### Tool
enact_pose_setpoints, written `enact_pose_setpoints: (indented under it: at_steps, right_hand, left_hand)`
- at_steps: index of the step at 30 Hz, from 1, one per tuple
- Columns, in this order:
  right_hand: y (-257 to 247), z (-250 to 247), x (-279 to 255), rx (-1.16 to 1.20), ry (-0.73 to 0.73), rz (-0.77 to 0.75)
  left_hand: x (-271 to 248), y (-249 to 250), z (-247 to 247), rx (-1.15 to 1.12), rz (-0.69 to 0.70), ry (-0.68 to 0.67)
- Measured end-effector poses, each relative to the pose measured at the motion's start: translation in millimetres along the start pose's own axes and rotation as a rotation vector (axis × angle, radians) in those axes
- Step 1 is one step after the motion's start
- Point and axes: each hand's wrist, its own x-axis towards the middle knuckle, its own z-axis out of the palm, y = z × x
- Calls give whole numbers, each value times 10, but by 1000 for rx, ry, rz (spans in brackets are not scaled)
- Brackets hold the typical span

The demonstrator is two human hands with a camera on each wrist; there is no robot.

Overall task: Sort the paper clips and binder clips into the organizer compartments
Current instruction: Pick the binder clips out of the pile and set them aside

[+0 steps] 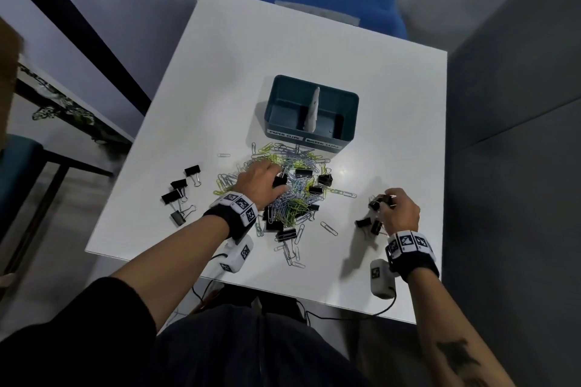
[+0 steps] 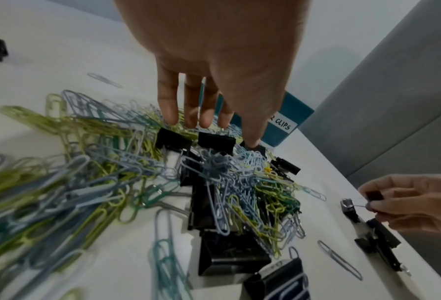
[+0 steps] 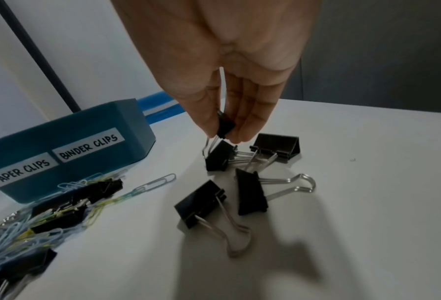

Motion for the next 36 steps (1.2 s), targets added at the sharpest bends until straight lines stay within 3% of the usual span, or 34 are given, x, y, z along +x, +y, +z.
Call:
enact_pose_setpoints:
  at_steps: [4, 7, 10, 13, 22, 30, 34, 36]
  right_hand:
    - [-105, 54, -71, -89, 28, -27]
    - [-241, 129, -170, -171, 37, -140]
    - [-410, 278, -249, -215, -91, -320]
    - [-633, 456, -264, -210, -207, -415]
    - [-988, 781, -269, -185, -231, -390]
    - [-969, 668, -318, -1, -150, -393]
    - [-902, 447, -280, 237, -275, -298]
    - [-797, 321, -203, 223, -240, -309]
  left_hand:
    - [38, 63, 32, 1, 8, 48]
    - [10, 82, 5, -8, 60, 110]
    - [-16, 24, 30, -5, 57, 125]
    - [-28, -33, 69, 32, -4, 51]
    - [12, 56, 102, -2, -51, -25]
    - [-89, -89, 116, -186, -27, 100]
    - [-140, -250, -36, -307, -56, 174]
    - [-179, -400, -176, -317, -87, 165]
